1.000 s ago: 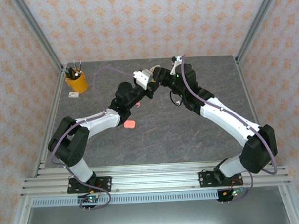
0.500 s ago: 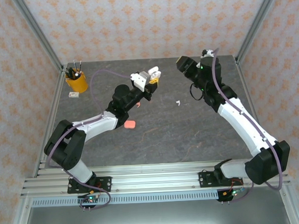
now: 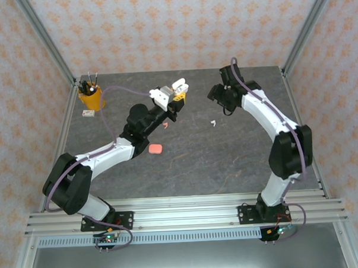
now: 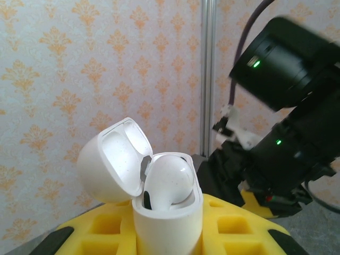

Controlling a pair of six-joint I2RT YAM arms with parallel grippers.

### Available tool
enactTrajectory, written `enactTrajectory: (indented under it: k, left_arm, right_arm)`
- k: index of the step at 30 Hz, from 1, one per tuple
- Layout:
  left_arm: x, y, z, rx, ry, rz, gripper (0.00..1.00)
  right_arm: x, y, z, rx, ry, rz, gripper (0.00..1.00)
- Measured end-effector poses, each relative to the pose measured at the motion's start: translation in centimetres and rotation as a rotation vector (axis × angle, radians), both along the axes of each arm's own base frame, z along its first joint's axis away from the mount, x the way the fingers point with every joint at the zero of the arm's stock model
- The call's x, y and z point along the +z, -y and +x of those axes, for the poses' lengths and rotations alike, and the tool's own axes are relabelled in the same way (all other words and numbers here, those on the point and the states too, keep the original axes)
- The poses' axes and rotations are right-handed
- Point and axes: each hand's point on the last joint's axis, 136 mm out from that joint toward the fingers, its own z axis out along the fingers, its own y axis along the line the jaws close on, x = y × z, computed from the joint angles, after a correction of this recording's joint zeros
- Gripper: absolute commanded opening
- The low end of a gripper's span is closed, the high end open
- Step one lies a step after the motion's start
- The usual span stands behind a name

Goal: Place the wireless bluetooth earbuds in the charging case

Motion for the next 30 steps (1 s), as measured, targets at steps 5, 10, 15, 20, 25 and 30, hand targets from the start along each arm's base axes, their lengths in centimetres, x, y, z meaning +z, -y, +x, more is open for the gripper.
enactTrajectory:
  k: [5,10,15,20,25,30]
  left_arm:
    - [-0.8,-0.1,-0.2,0.001,-0.015,0.009,0.0]
    - [-0.8,-0.2,-0.3,0.001,-0.016,0.01,0.0]
    - [-0.7,-0.4,-0.5,0.004,-0.013,0.007,0.0]
    - [-0.7,-0.5,-0.5,0.009,-0.014,0.007,0.0]
    - [-0.7,-0.6,-0.5,0.015,-0.014,0.006,0.0]
    - [-0.7,-0.6,-0.4,0.018,-0.014,0.006,0.0]
  right_arm:
    - [-5.2,0.5,-0.8,0.001,-0.2,-0.078,0.66]
    - [-9.1,0.8,-2.0,0.0,-0.331,-0.117,0.64]
    - [-10.5,0.2,-1.6,0.066,-0.364,-0.149,0.64]
    - [-11.0,-0.9,-0.4,0.175,-0.354,-0.189,0.63]
    - [-12.1,-1.2,0.0,0.254,-0.373,-0.233,0.61]
    - [-13.2,-1.0,-0.2,0.31,-0.403,-0.283,0.59]
